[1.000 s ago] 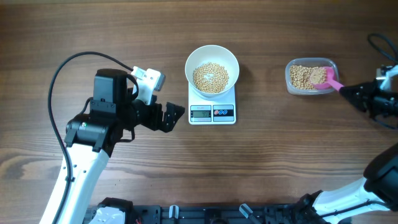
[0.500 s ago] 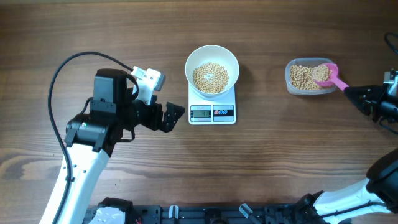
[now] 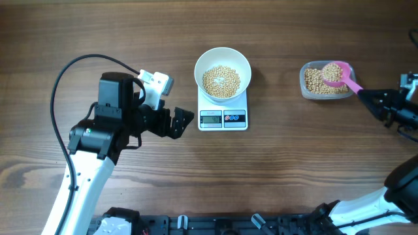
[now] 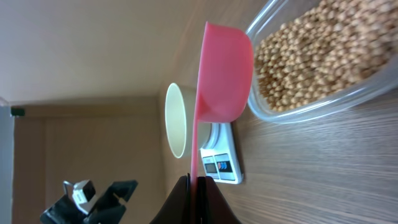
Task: Scoop item into bowl and weigh 150g on scale
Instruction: 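Lift the filled scoop and carry it left over the white bowl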
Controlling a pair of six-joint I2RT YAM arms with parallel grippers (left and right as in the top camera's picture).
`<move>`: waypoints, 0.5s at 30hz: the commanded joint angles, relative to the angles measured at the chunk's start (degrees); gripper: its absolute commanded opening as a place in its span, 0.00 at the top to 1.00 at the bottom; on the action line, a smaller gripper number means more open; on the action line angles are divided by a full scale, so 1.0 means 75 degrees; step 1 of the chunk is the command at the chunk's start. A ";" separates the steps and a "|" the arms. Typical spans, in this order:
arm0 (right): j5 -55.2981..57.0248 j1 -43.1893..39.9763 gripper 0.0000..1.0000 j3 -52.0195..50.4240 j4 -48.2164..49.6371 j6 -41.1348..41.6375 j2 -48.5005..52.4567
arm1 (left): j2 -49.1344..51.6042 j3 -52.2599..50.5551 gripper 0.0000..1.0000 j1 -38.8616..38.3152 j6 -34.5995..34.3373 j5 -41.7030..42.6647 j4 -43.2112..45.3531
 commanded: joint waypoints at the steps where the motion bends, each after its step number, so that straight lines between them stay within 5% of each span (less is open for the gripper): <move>1: -0.0892 0.0527 0.96 -0.0044 -0.0280 -0.0347 0.0085 | 0.0044 -0.0006 0.00 0.0055 -0.0050 0.0114 0.0017; 15: -0.2693 0.3270 0.96 -0.0041 -0.0125 -0.0233 0.0085 | 0.0044 -0.0006 0.00 0.0055 -0.0050 0.0114 0.0017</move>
